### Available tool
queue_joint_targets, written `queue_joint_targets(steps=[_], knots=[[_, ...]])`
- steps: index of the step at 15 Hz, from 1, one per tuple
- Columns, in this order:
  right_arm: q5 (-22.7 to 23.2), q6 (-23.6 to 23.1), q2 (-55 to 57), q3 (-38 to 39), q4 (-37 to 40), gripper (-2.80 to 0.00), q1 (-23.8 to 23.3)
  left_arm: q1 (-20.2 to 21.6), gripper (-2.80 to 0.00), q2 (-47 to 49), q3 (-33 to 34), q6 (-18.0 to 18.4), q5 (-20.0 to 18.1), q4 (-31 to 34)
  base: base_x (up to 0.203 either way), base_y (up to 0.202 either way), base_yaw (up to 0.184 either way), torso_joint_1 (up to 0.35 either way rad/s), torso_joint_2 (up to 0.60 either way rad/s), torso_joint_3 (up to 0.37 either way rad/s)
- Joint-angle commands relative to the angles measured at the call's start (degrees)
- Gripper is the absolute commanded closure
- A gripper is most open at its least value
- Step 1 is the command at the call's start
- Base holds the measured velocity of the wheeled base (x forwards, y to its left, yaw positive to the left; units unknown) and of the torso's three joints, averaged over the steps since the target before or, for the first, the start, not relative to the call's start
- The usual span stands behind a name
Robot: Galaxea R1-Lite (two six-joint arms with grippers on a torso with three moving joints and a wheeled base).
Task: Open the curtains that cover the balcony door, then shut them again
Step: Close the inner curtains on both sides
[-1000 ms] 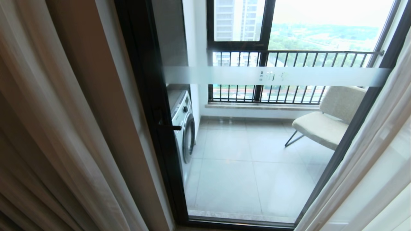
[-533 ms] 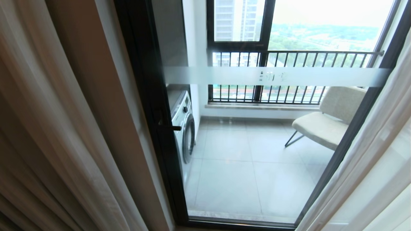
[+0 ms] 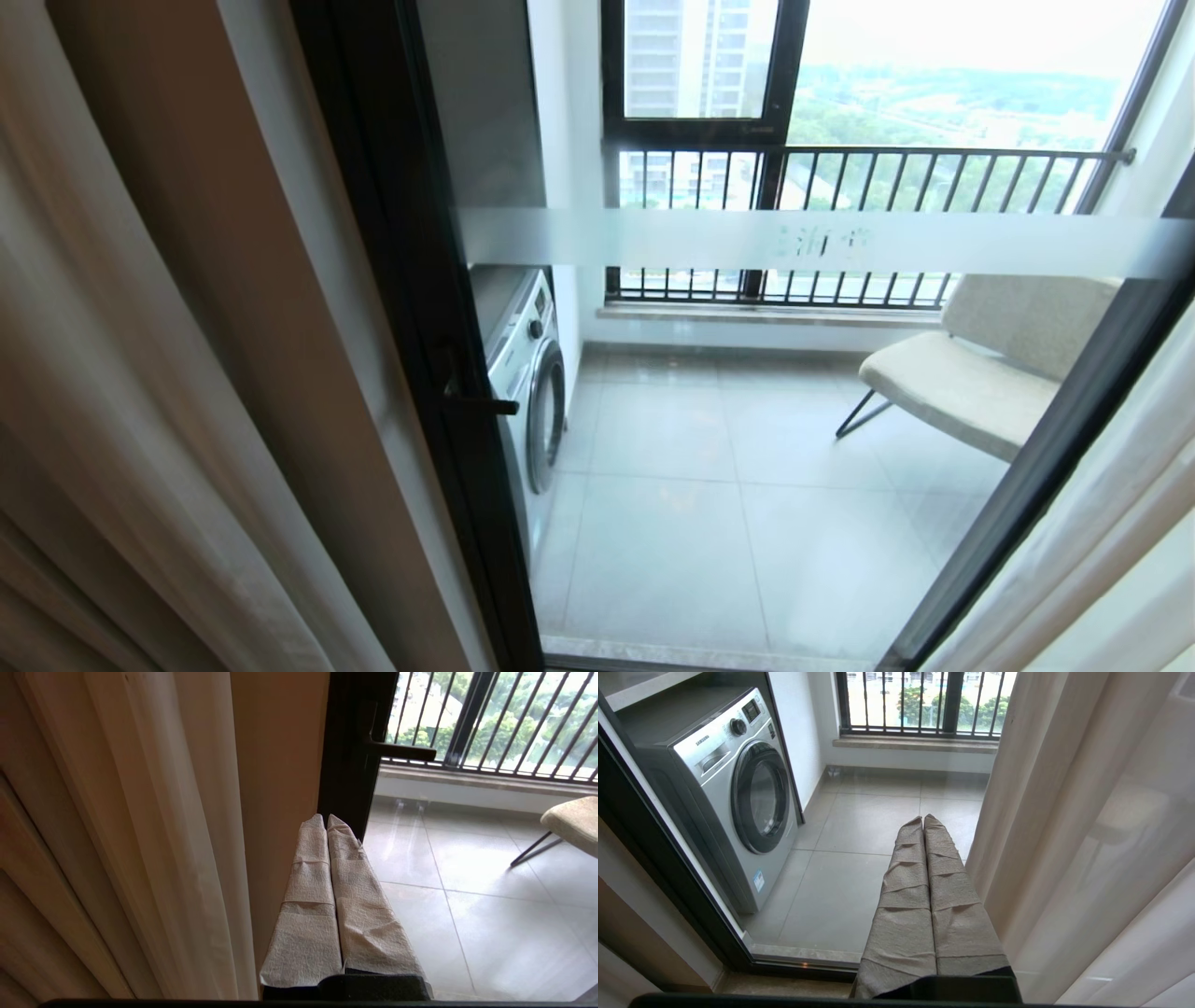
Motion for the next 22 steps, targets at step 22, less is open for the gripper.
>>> queue_joint_targets(steps=[22], knots=[[0.0,0.0,0.0,0.0,0.0,0.0,0.0,-0.2,0.0,26.4,-27.8,-0.6,9.9,4.1,0.0,0.0,0.0,0.0,0.0,0.0]])
